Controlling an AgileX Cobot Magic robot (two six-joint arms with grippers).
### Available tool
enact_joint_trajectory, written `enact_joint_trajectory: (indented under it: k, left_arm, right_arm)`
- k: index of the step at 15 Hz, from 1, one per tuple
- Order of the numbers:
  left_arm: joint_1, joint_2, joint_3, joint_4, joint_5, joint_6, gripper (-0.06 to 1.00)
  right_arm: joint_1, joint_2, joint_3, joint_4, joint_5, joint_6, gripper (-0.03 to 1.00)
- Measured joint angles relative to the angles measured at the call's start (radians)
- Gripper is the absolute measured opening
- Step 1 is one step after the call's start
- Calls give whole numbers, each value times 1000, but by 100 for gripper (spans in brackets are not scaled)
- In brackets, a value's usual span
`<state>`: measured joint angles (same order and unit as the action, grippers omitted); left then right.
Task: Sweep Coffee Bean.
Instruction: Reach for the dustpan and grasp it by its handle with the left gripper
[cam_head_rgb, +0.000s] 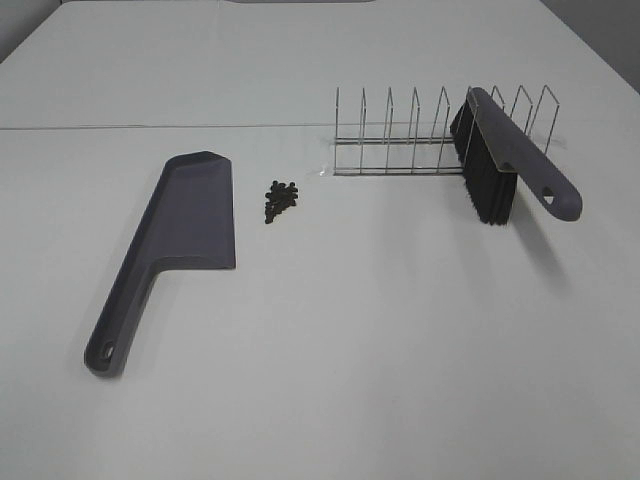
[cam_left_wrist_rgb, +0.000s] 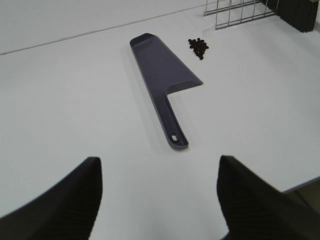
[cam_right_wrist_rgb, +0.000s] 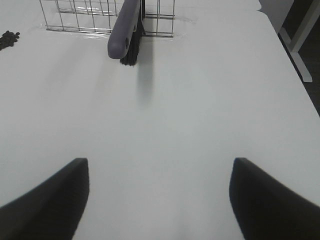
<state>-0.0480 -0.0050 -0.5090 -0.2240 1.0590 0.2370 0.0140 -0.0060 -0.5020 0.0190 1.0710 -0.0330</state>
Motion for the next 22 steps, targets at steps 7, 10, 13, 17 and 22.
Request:
enact_joint_trajectory:
  k: [7,10,13,17,22]
  left_arm:
    - [0,0,0,0,0,0,64]
    - [0,0,0,0,0,0,64]
    - [0,0,0,0,0,0,64]
    - [0,0,0,0,0,0,64]
    - [0,0,0,0,0,0,64]
  right_arm:
    - [0,0,0,0,0,0,74]
    - [0,0,0,0,0,0,74]
    - [0,0,0,0,0,0,74]
    - [0,0,0,0,0,0,74]
    - [0,0,0,0,0,0,74]
